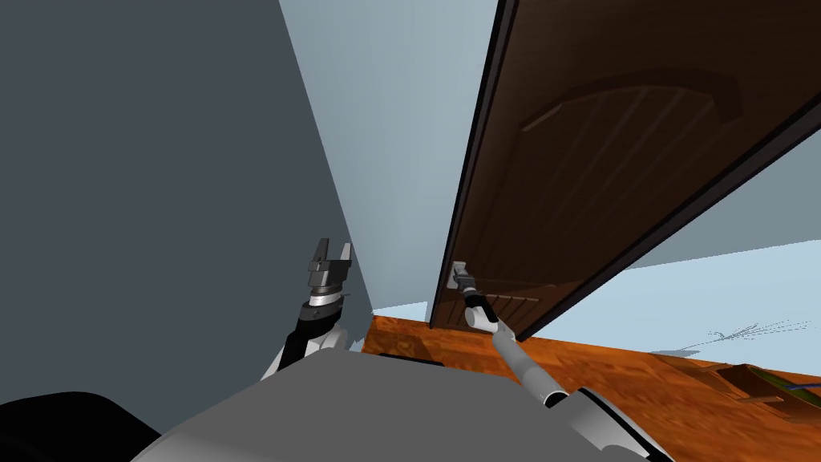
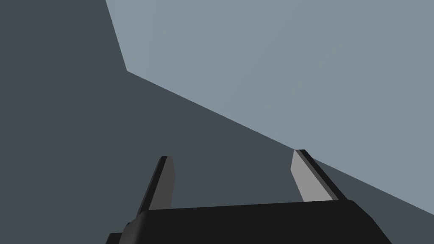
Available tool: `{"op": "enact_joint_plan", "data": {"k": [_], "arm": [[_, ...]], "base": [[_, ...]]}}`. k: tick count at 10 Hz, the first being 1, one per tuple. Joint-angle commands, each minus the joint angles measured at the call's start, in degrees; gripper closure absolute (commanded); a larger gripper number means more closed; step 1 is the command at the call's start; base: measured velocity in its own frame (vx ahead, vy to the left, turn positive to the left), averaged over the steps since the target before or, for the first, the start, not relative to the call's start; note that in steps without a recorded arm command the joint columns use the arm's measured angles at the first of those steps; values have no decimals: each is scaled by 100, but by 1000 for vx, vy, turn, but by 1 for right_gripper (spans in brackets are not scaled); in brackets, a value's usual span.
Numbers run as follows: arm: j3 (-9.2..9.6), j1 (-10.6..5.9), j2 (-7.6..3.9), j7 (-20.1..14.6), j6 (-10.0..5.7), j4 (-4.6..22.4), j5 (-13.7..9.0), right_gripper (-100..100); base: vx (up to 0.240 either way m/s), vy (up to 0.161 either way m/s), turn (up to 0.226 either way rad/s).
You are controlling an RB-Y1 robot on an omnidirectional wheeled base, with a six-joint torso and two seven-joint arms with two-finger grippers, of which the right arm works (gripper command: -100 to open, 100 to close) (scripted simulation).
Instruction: Pull the door open
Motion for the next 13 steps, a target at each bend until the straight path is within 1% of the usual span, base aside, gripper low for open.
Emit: {"op": "enact_joint_plan", "data": {"k": [1, 2, 3, 4, 5, 6, 8, 10, 13], "arm": [[9, -4, 14, -2, -4, -11, 2, 100], [9, -4, 14, -2, -4, -11, 2, 100], [82, 24, -94, -113, -21, -24, -7, 100], [109, 30, -127, -151, -30, -34, -9, 100], [170, 45, -201, -237, -49, -55, -14, 100], [204, 53, -242, -284, -60, -67, -16, 100], [353, 88, -422, -493, -108, -118, -28, 100], [506, 124, -607, -708, -156, -170, -40, 100], [711, 172, -856, -996, -222, -241, -56, 100]], "base": [[-7, 0, -3], [0, 0, 0], [-76, -21, 108], [-128, -45, 105], [-173, -58, 113], [-174, -62, 108], [-166, -75, 133], [-239, -104, 174], [-211, -102, 138]]}}
